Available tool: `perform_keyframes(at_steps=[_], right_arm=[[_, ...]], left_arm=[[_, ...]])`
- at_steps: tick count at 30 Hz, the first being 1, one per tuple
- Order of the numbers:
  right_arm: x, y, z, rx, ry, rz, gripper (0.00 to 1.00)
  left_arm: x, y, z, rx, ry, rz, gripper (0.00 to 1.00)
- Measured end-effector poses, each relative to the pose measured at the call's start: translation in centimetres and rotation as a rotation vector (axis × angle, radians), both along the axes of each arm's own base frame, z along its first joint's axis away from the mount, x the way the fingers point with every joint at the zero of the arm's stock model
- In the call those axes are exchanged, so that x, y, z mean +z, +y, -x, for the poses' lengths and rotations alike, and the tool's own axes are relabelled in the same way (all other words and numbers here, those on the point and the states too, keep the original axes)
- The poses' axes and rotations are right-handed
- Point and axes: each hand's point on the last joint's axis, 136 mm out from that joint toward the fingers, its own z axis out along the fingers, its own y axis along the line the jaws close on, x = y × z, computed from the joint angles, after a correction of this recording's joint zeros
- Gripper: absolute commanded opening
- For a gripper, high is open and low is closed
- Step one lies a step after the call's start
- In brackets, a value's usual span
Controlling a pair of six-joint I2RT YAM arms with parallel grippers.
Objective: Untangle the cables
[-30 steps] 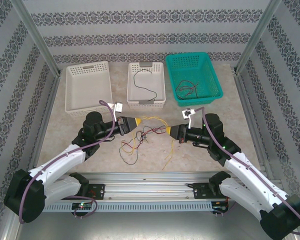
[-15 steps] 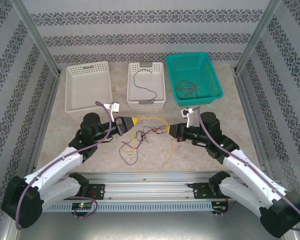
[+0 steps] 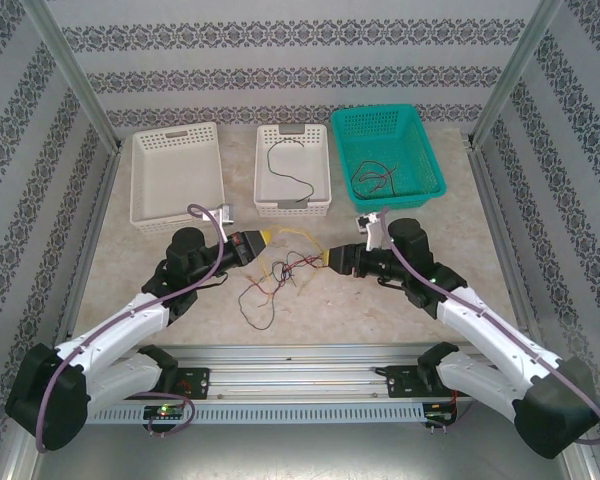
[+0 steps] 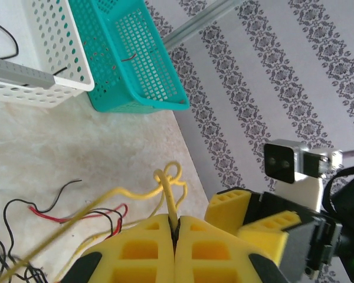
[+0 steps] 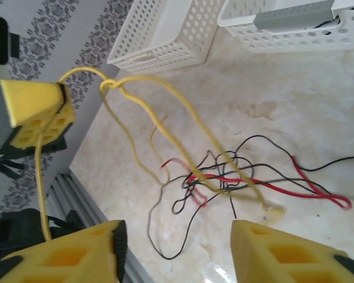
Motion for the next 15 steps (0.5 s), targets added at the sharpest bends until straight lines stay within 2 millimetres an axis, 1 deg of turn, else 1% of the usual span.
perform_keyframes(at_steps=[3,6,8,11,15], right_arm=[[1.7,-0.2,0.4,-0.004,-0.044,-0.034,0.58],[4.3,-0.3,0.8,-0.014,-0.105,-0.104,0.59],[5.4,0.0,1.0,-0.006,-0.131,-0.142,0.58],[5.6,1.4,1.6,0.037,-0.122,-0.168,0.55],[4.6,3.3,2.3,0.091,-0.073,-0.174,0.54]], left_arm=[[0.3,0.3,-0.2,0.022,-0.008,0.004,0.00],[0.6,0.4,-0.4,0.034,-0.014,0.016,0.00],[1.0,0.4,-0.4,0.036,-0.018,0.029,0.00],[1.6,0.4,-0.5,0.038,-0.024,0.058,0.00],[2.4,0.5,-0.4,0.048,-0.024,0.091,0.00]])
